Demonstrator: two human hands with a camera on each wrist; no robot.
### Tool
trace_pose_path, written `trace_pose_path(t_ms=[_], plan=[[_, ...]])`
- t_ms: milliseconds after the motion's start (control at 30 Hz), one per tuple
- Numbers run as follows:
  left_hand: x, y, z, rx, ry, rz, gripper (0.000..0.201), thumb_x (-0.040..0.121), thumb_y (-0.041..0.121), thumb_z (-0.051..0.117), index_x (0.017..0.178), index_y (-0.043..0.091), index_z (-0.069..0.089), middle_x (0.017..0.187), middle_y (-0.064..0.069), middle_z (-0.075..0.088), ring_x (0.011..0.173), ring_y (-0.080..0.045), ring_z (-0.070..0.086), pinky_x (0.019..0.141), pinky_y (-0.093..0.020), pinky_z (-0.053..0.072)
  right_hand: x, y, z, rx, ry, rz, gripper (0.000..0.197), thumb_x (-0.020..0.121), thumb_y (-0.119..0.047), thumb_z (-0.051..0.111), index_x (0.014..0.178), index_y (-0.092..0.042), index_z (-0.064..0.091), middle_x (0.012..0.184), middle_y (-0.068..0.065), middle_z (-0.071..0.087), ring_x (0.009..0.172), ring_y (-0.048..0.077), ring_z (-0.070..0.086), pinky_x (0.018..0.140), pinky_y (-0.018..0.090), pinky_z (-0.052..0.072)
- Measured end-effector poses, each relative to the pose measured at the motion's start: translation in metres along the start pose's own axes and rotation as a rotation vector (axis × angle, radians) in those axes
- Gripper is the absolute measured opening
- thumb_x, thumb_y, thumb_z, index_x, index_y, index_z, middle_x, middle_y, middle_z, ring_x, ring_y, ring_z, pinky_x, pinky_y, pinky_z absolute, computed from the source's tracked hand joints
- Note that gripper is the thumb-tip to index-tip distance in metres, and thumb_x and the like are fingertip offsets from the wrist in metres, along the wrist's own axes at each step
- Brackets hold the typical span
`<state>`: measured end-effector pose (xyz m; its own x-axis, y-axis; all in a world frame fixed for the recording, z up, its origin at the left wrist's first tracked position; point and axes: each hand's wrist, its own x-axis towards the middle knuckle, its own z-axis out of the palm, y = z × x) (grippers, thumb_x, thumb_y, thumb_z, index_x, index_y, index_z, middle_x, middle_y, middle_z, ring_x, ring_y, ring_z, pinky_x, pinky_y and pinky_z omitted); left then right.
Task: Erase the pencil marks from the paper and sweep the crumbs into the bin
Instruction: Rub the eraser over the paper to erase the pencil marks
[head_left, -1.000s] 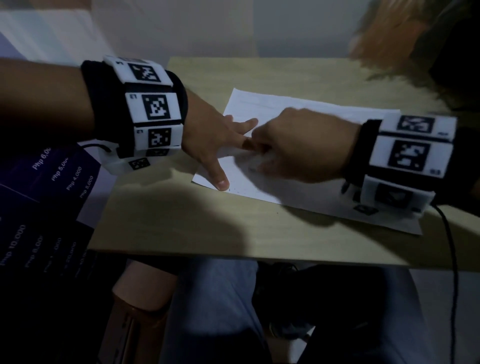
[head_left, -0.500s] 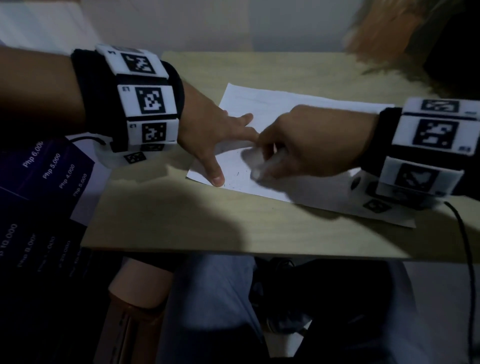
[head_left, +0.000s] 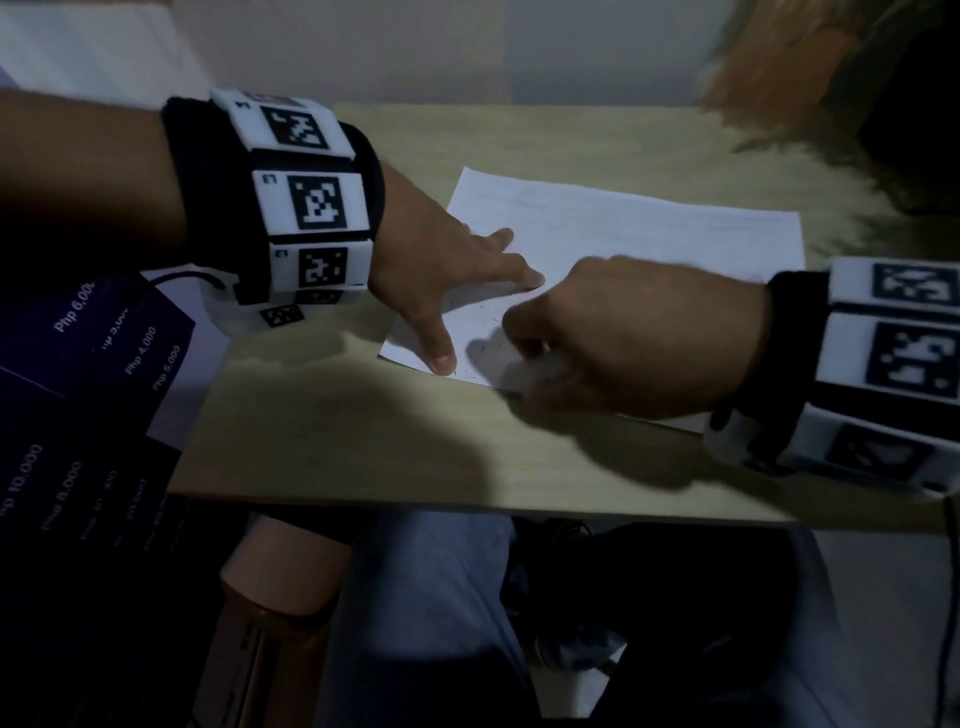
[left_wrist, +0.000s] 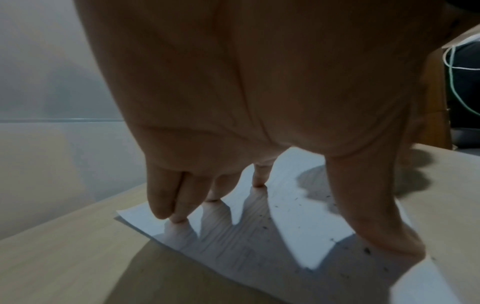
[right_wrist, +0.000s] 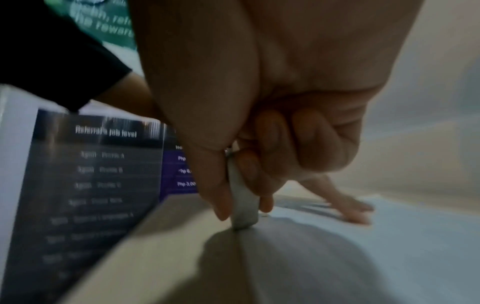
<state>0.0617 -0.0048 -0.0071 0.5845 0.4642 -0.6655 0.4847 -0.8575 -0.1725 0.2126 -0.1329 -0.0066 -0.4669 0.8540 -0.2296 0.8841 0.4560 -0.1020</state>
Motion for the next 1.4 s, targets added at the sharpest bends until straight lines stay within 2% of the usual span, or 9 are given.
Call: trace_pose_path(t_ms=[500,633,767,867,933,1100,1167,1267,1400], plan=[[-0.002,0.007,-0.004,0.093,-0.049,-0.001,0.106,0.077,0.076,0.063,0.144,0.068,-0.019,0.165,-0.006,-0.03,0.154,-0.034,0.014,0.121,-0.044,0.025,0.007,0.026,-0.002,-0.01,0.1,0.101,0.028,0.092,-0.048,0.055,0.105,-0.024,0.057,0.084,-0.001,0.057,0.078,0.028,0.055,0.073,0.04,0.05],[-0.005,0.009,-0.005,0.071,-0.06,0.016,0.093,0.076,0.076,0.065,0.119,0.087,-0.017,0.165,-0.006,-0.029,0.154,-0.035,0.015,0.12,-0.043,0.026,0.004,0.018,0.001,0.176,-0.009,0.01,0.027,0.088,-0.054,0.062,0.099,-0.029,0.06,0.081,-0.006,0.064,0.071,0.01,0.056,0.073,0.034,0.047],[-0.001,0.007,-0.003,0.129,-0.043,-0.003,0.107,0.077,0.078,0.061,0.146,0.064,-0.018,0.164,-0.007,-0.03,0.154,-0.035,0.016,0.12,-0.046,0.029,0.011,0.03,-0.004,0.11,0.049,0.123,0.038,0.086,-0.062,0.053,0.099,-0.028,0.063,0.082,-0.006,0.063,0.077,0.017,0.058,0.071,0.032,0.043],[-0.004,0.008,-0.004,0.107,-0.048,0.01,0.098,0.076,0.077,0.063,0.132,0.078,-0.017,0.165,-0.006,-0.029,0.154,-0.035,0.016,0.119,-0.045,0.028,0.001,0.013,0.006,0.063,0.082,0.039,0.033,0.085,-0.055,0.044,0.095,-0.025,0.055,0.084,0.002,0.062,0.075,0.03,0.06,0.071,0.04,0.051],[-0.004,0.008,-0.004,0.101,-0.054,0.008,0.096,0.076,0.077,0.063,0.116,0.082,-0.024,0.165,-0.005,-0.029,0.155,-0.033,0.013,0.12,-0.045,0.026,-0.002,0.007,0.005,0.139,0.006,-0.001,0.029,0.087,-0.054,0.055,0.09,-0.025,0.056,0.078,-0.001,0.062,0.07,0.023,0.059,0.069,0.038,0.05],[-0.001,0.007,-0.002,0.129,-0.039,-0.007,0.108,0.075,0.079,0.062,0.145,0.066,-0.02,0.164,-0.005,-0.031,0.154,-0.034,0.015,0.12,-0.048,0.027,0.008,0.025,-0.004,0.065,0.067,0.118,0.029,0.087,-0.055,0.057,0.087,-0.026,0.055,0.077,-0.004,0.058,0.073,0.023,0.055,0.067,0.033,0.042],[-0.002,0.007,-0.003,0.12,-0.042,0.008,0.104,0.075,0.079,0.062,0.138,0.072,-0.019,0.165,-0.006,-0.03,0.153,-0.035,0.018,0.12,-0.046,0.028,0.002,0.016,0.005,0.038,0.097,0.069,0.027,0.09,-0.05,0.056,0.084,-0.026,0.044,0.073,-0.002,0.053,0.068,0.028,0.052,0.066,0.037,0.048],[-0.003,0.008,-0.004,0.091,-0.056,0.011,0.097,0.074,0.078,0.063,0.122,0.084,-0.021,0.165,-0.005,-0.029,0.154,-0.035,0.015,0.12,-0.045,0.026,-0.002,0.006,0.004,0.142,-0.002,0.01,0.029,0.087,-0.053,0.062,0.085,-0.025,0.056,0.075,-0.003,0.059,0.069,0.021,0.057,0.069,0.039,0.05],[-0.001,0.006,-0.002,0.127,-0.045,-0.007,0.109,0.076,0.078,0.062,0.146,0.064,-0.02,0.164,-0.008,-0.03,0.154,-0.036,0.014,0.121,-0.047,0.026,0.01,0.028,-0.006,0.129,0.048,0.14,0.039,0.082,-0.064,0.054,0.088,-0.026,0.063,0.077,-0.006,0.062,0.071,0.016,0.056,0.07,0.033,0.044]])
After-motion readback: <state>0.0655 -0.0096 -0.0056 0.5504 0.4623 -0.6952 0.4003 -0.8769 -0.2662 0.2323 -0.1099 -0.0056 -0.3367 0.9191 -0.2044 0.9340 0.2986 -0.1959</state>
